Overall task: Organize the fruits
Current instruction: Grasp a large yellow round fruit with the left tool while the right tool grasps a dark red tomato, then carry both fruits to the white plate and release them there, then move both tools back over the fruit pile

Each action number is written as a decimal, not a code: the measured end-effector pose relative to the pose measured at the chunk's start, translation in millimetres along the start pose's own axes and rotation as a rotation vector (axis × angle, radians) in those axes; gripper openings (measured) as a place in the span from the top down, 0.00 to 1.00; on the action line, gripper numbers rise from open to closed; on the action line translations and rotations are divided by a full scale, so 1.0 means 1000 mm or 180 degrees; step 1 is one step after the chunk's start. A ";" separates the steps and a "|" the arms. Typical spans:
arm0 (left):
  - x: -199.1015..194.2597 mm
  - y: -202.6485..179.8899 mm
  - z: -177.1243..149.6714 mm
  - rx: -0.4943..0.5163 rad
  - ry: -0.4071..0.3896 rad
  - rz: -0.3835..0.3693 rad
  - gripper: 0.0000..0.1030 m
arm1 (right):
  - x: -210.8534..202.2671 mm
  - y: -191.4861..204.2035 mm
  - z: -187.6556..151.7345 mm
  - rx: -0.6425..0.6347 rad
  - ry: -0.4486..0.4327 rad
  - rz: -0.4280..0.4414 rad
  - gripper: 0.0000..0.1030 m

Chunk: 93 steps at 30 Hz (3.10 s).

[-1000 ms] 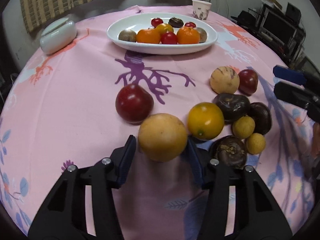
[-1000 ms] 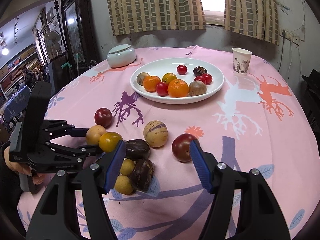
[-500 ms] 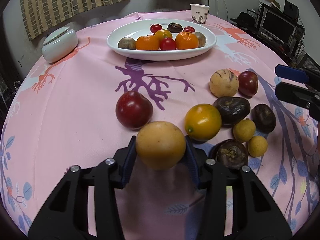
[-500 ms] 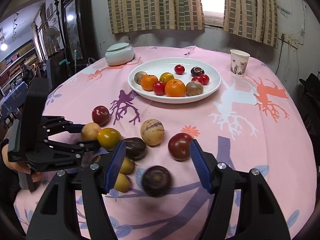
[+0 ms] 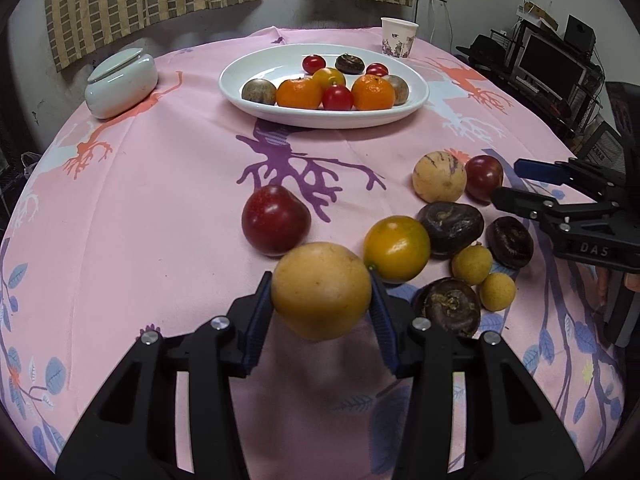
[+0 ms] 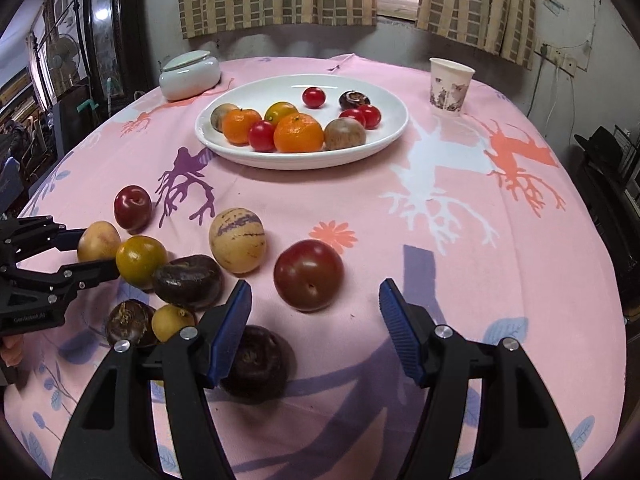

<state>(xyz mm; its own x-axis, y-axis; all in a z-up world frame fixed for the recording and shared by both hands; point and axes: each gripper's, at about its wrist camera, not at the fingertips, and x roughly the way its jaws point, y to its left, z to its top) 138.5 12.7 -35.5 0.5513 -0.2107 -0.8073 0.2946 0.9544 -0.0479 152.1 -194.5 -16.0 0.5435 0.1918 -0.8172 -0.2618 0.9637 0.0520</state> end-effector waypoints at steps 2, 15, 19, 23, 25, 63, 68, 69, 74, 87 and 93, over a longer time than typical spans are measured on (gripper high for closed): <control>0.001 0.001 0.000 -0.0005 0.0016 -0.0011 0.54 | 0.009 0.001 0.003 -0.0020 0.0073 0.0003 0.36; 0.003 0.002 -0.002 -0.0013 0.0051 -0.0027 0.54 | 0.016 0.005 0.003 -0.0075 0.0002 0.0115 0.62; -0.001 0.004 0.000 -0.0065 0.0021 -0.0077 0.54 | 0.004 0.010 0.003 -0.0140 -0.0102 0.0141 0.62; -0.013 0.009 0.002 -0.0148 -0.0088 -0.0127 0.54 | -0.008 0.011 0.004 -0.0150 -0.0195 0.0151 0.62; -0.019 0.010 0.004 -0.0174 -0.0136 -0.0108 0.54 | -0.014 0.011 0.004 -0.0146 -0.0229 0.0171 0.62; 0.081 0.041 0.187 -0.0583 -0.0067 0.0181 0.52 | 0.085 -0.004 0.140 -0.0210 -0.0321 0.0057 0.60; 0.050 0.048 0.180 -0.0723 -0.0378 0.0262 0.30 | 0.060 -0.003 0.132 -0.0174 -0.0578 0.0002 0.40; 0.043 0.047 0.177 -0.0679 -0.0401 0.0265 0.30 | 0.049 -0.003 0.127 -0.0181 -0.0611 -0.0004 0.40; 0.004 0.038 0.142 -0.0502 -0.0485 0.0266 0.22 | 0.004 -0.009 0.095 -0.0140 -0.0641 0.0121 0.39; -0.015 0.017 0.062 -0.0446 -0.0357 0.0345 0.22 | -0.046 0.004 0.022 0.0105 -0.0494 0.0279 0.37; -0.002 0.019 0.046 -0.0487 -0.0242 0.0322 0.22 | -0.039 -0.003 0.009 0.0343 -0.0475 0.0407 0.37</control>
<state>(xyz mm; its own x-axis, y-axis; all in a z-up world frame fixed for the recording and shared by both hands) 178.7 22.0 -7.8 0.6312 -0.1218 -0.7660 0.1158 0.9913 -0.0623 139.5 -203.4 20.8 0.6254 0.3313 -0.7065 -0.2537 0.9425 0.2175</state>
